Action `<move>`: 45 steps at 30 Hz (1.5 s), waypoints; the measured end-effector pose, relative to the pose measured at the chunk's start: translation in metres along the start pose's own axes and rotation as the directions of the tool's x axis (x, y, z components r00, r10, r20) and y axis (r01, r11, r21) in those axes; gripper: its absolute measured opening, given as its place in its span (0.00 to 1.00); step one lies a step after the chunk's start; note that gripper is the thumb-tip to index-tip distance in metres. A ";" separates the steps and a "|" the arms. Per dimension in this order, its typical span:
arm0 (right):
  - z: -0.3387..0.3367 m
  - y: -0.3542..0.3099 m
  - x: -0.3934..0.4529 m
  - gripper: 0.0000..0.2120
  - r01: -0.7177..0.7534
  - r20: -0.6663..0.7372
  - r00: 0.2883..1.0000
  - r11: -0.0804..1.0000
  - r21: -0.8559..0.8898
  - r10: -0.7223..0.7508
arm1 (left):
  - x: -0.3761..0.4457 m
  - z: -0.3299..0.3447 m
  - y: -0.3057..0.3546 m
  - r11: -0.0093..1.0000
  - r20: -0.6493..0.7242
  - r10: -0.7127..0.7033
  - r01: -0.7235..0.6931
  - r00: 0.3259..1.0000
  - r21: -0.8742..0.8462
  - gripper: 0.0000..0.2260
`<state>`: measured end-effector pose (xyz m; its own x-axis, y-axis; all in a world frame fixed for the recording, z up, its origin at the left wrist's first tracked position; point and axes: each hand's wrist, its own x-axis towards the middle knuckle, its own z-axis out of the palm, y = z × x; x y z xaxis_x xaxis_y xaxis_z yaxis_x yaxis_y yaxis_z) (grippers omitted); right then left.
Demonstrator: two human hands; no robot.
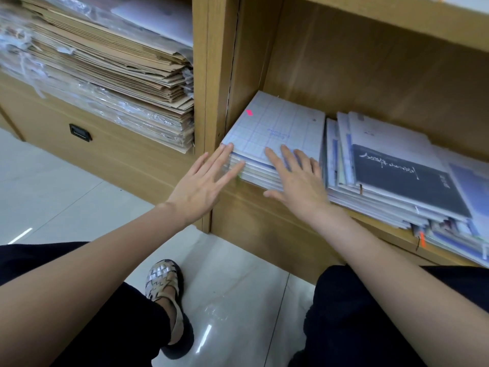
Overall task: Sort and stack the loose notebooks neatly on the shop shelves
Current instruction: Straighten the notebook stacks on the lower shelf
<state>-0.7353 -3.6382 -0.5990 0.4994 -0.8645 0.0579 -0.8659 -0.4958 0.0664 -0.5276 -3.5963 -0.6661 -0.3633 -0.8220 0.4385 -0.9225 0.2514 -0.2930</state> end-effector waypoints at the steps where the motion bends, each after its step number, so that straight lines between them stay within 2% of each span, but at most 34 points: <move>1: 0.008 0.001 0.001 0.39 0.001 -0.020 1.000 0.998 -0.059 -0.002 | -0.003 0.001 0.004 1.000 0.024 -0.001 0.001 1.000 0.003 0.39; 4: 0.023 0.003 0.001 0.38 -0.002 -0.170 0.985 0.991 -0.131 -0.020 | -0.016 0.006 0.015 1.000 0.151 -0.008 0.005 0.988 0.017 0.41; 7: 0.035 0.004 0.003 0.39 -0.020 -0.326 0.945 0.993 -0.115 -0.019 | -0.023 0.008 0.016 1.000 0.264 -0.009 0.003 0.964 0.025 0.42; 11: 0.038 0.001 0.009 0.34 -0.020 -0.366 0.931 0.997 -0.069 -0.007 | -0.019 0.007 0.013 0.998 0.424 0.057 -0.052 0.904 -0.025 0.37; 25: 0.031 0.017 0.038 0.31 -0.046 -0.280 0.959 0.999 -0.029 0.036 | 0.016 0.006 0.000 0.966 0.457 0.097 0.028 0.884 -0.258 0.36; 33: 0.042 0.009 0.053 0.34 -0.060 -0.369 0.929 0.995 -0.077 0.027 | 0.035 0.008 0.000 0.955 0.502 0.034 0.119 0.864 -0.270 0.37; 35: 0.035 0.012 0.052 0.34 -0.049 -0.349 0.937 0.992 -0.119 0.004 | 0.034 0.008 0.006 0.950 0.495 -0.001 0.155 0.869 -0.272 0.35; 37: 0.027 0.018 0.051 0.35 -0.029 -0.253 0.968 0.990 -0.140 -0.008 | 0.031 0.009 0.006 0.943 0.474 -0.037 0.188 0.880 -0.276 0.33; 41: 0.011 0.035 0.045 0.38 -0.087 -0.079 0.993 0.996 -0.007 0.086 | 0.022 0.008 0.002 0.908 0.467 -0.123 0.289 0.876 -0.303 0.31; 43: 0.007 0.041 0.044 0.39 -0.127 -0.013 0.992 0.988 0.091 0.129 | 0.025 0.004 0.008 0.840 0.475 -0.189 0.392 0.859 -0.375 0.32; 45: 0.005 0.044 0.041 0.38 -0.188 0.020 0.982 0.958 0.218 0.188 | 0.033 0.001 0.016 0.707 0.471 -0.290 0.518 0.833 -0.481 0.33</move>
<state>-0.7533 -3.6963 -0.5987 0.3270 -0.9437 0.0492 -0.9294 -0.3306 -0.1641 -0.5543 -3.6196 -0.6573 0.0265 -0.9984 0.0505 -0.9034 -0.0023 0.4288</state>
